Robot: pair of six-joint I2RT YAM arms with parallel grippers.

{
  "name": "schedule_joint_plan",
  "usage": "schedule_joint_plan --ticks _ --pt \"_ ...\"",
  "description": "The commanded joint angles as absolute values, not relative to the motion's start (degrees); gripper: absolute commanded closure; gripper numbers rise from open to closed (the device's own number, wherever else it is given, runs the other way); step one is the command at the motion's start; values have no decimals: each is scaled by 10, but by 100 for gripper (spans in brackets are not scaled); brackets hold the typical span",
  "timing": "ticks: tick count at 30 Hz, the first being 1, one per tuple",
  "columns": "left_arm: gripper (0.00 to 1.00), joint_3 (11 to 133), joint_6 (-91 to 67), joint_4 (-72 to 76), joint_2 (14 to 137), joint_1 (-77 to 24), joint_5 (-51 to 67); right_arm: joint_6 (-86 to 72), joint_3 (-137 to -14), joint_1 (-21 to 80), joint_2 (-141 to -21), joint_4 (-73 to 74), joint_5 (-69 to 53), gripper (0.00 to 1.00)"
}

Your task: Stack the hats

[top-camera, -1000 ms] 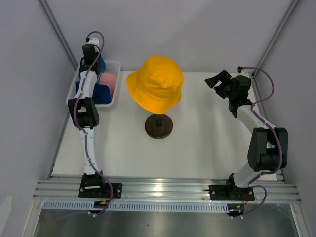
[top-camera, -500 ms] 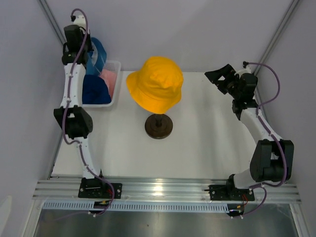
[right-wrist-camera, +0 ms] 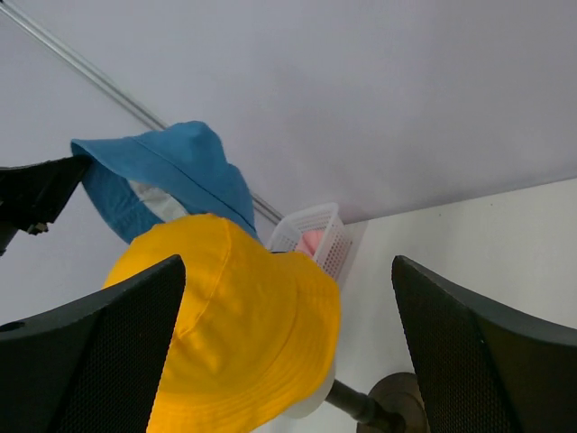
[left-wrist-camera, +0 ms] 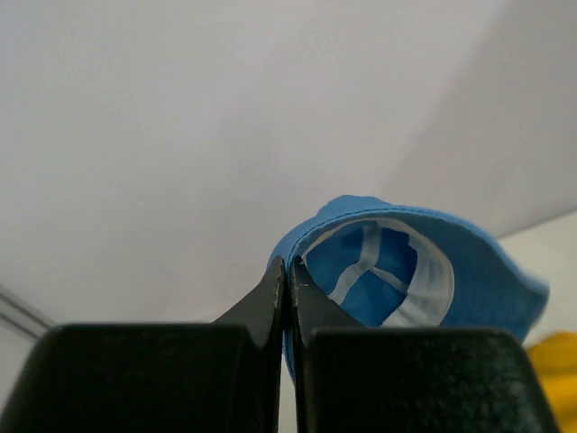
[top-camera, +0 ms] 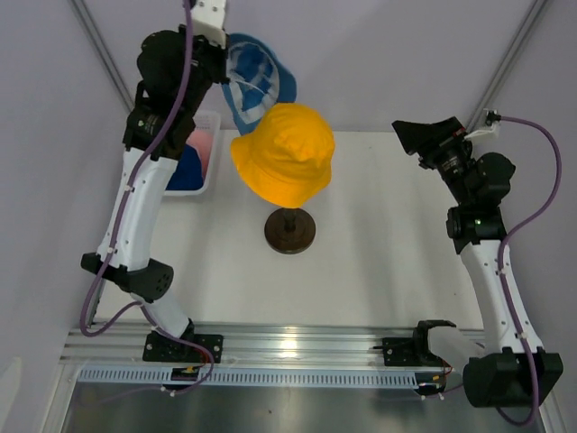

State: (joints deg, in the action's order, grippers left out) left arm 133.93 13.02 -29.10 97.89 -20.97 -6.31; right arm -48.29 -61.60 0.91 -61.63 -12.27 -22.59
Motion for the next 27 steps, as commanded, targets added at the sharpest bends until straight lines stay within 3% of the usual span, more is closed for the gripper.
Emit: schedule_joint_plan --ticks 1,10,16,27 --pt "99 1349 222 -337 966 -286 -112 -497 -579 11 -568 -110 -210 0" --pt "99 1240 268 -302 858 -402 -134 -533 -561 11 -512 -86 -229 1" --pt "99 1153 301 -260 789 -486 -141 -610 -510 33 -498 -169 -208 0" --pt "99 1170 379 -241 884 -638 -338 -699 -481 85 -534 -264 -172 0"
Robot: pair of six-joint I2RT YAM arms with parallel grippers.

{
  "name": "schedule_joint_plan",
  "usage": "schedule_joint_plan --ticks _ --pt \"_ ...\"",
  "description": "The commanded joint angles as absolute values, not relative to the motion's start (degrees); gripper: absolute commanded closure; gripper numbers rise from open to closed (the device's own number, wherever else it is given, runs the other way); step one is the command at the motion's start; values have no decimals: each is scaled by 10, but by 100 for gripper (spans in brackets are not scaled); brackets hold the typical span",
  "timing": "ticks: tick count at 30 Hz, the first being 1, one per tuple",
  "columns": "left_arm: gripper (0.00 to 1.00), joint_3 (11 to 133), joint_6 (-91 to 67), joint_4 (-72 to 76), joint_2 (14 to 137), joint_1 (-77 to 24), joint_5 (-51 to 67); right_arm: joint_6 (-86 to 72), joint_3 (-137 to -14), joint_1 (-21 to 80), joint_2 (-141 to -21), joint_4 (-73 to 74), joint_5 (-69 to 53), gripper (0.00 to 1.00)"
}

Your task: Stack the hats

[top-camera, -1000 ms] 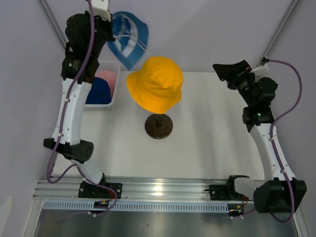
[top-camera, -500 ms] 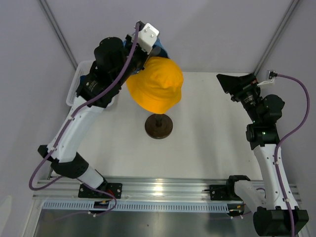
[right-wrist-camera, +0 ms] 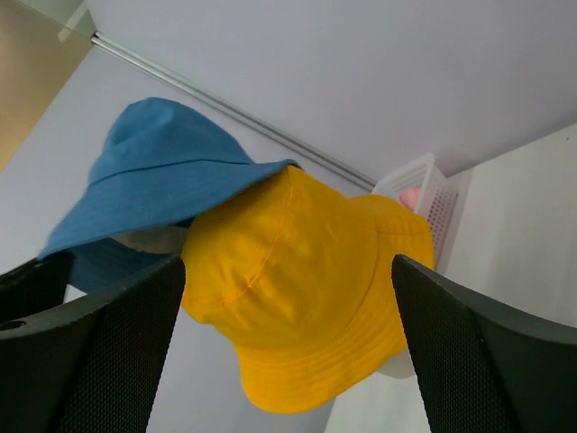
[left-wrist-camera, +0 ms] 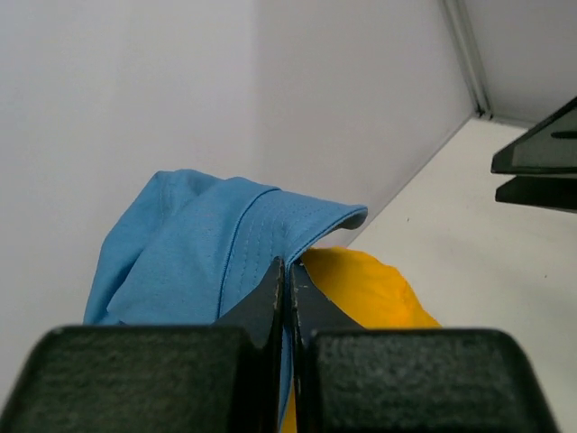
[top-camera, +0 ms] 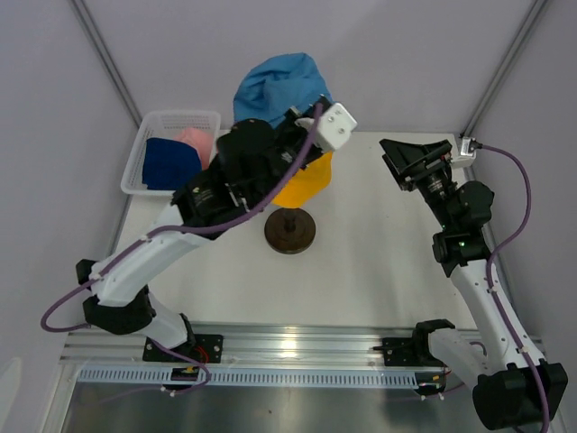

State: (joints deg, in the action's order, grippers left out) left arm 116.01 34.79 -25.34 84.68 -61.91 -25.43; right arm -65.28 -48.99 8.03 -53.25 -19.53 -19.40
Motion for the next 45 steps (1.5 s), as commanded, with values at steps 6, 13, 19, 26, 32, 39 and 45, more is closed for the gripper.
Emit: schedule_joint_plan --ticks 6,13,19,26,32,39,45 --pt "99 1175 350 -270 923 -665 -368 -797 -448 98 -531 -330 -163 1" --pt "99 1160 286 -273 917 -684 -334 -840 -441 166 -511 -330 -118 0" --pt "99 1136 265 -272 915 -697 -351 -906 -426 222 -526 -353 -98 1" --pt "99 1090 251 -244 886 -705 -357 -961 -421 250 -526 -356 -54 1" --pt "99 1059 242 -229 866 -709 -352 -1002 -442 272 -554 -359 -52 0" --pt "99 1028 232 -214 843 -721 -347 -1033 -452 292 -590 -376 -42 4" --pt "99 999 223 -210 833 -724 -348 -1039 -453 303 -590 -392 -19 12"
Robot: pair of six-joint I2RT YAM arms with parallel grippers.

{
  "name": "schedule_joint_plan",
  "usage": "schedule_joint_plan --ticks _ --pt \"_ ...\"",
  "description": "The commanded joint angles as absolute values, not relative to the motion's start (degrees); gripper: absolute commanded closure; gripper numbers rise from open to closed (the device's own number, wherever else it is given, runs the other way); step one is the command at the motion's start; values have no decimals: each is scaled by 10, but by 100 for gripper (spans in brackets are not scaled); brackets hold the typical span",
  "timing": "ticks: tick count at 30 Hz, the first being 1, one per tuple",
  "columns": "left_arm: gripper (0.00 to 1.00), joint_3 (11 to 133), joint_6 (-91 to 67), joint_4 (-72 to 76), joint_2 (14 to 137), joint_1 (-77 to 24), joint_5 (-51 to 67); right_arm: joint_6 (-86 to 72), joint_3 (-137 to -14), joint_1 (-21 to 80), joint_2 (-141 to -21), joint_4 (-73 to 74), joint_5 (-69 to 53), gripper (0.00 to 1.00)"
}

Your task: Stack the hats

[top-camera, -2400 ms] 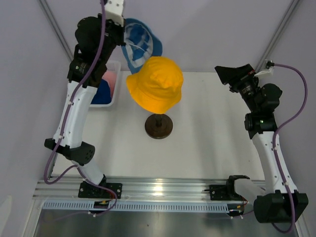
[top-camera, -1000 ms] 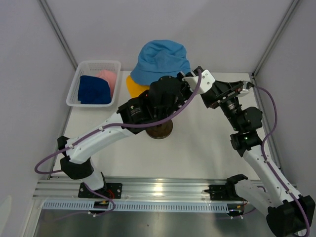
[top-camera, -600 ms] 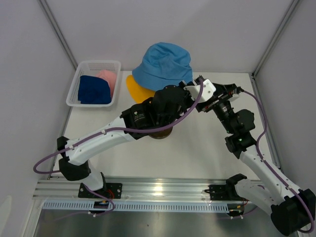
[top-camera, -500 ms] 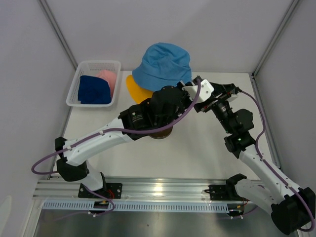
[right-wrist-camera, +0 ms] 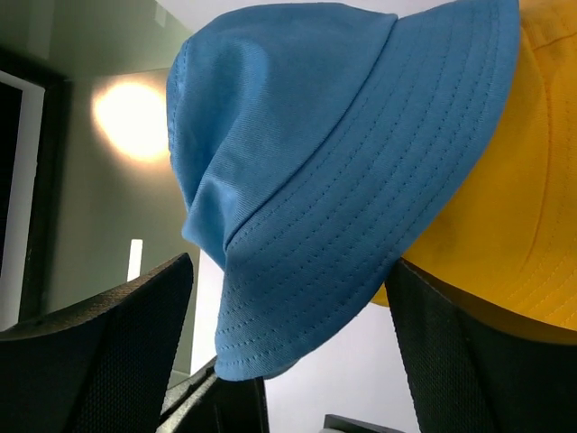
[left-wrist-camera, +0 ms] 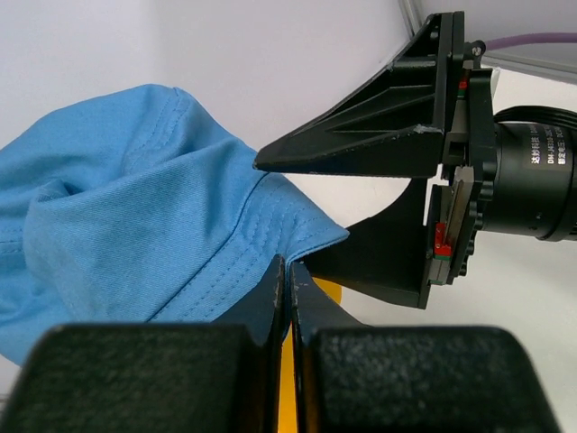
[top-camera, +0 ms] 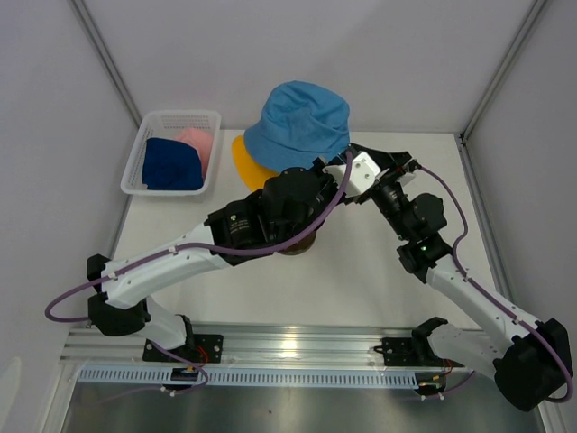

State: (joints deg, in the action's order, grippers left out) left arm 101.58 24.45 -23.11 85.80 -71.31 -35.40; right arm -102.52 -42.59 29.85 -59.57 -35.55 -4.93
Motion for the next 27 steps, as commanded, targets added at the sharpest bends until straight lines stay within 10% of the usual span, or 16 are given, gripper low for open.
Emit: schedule_joint_plan --ticks 1,15,23,27 --pt "99 995 222 -208 831 -725 -348 -1035 -454 303 -588 -390 -9 14" --pt "89 939 173 -200 768 -732 -363 -907 -489 302 -555 -236 39 100" --pt "16 889 37 -135 649 -724 -374 -829 -486 299 -557 -193 10 100" --pt "14 829 -84 -116 565 -639 -375 -806 -479 298 -561 -187 -21 100"
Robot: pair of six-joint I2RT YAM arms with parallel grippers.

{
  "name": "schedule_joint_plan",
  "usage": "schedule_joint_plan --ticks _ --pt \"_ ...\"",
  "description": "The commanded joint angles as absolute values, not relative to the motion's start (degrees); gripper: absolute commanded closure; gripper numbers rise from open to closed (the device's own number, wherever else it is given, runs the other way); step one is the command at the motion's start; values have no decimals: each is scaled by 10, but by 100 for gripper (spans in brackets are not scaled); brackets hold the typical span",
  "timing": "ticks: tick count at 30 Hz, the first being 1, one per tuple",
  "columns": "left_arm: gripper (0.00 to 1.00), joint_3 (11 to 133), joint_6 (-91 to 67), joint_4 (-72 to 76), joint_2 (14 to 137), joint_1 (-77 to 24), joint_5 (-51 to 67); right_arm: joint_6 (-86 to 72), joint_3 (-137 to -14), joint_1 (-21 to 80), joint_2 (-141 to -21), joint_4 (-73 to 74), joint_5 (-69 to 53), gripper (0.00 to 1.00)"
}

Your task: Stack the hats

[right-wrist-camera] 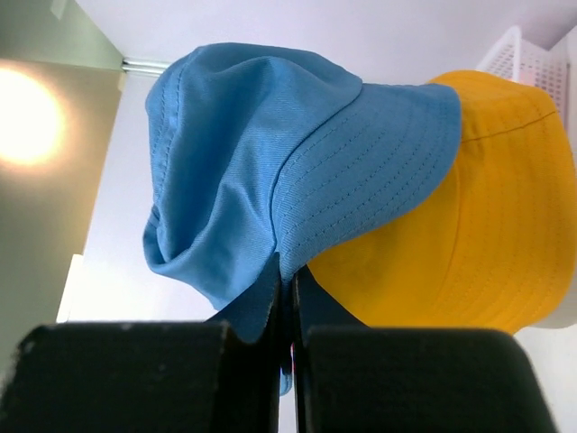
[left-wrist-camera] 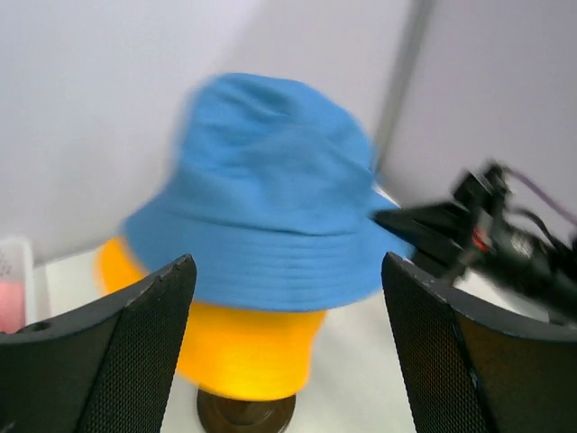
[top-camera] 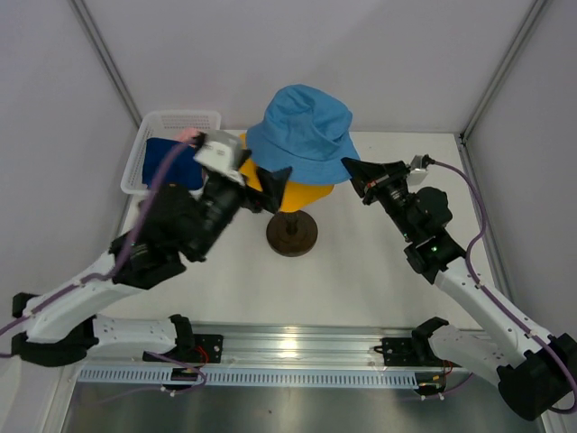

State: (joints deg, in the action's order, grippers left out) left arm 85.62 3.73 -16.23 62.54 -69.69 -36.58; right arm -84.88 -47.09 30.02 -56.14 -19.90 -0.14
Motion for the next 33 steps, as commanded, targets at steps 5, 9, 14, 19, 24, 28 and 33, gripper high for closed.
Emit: schedule_joint_plan --ticks 5,9,14,19,24,28,33 --pt "14 721 -297 -128 469 -481 -298 -771 -476 294 -568 -192 -48 100" --pt "14 707 -354 -131 461 -403 -237 -717 -494 284 -583 -178 -110 100" --pt "16 704 -454 -125 489 -333 -133 -647 -495 274 -603 -191 -172 100" --pt "20 681 -553 -94 520 -301 -66 -581 -484 296 -611 -192 -157 100" --pt "24 673 -620 -97 539 -299 -36 -571 -459 302 -598 -212 -122 100" --pt "24 647 -658 -85 537 -298 -36 -549 -456 301 -584 -202 -102 100" --pt "24 620 -692 -39 533 -298 -17 -543 -456 302 -583 -198 -99 100"
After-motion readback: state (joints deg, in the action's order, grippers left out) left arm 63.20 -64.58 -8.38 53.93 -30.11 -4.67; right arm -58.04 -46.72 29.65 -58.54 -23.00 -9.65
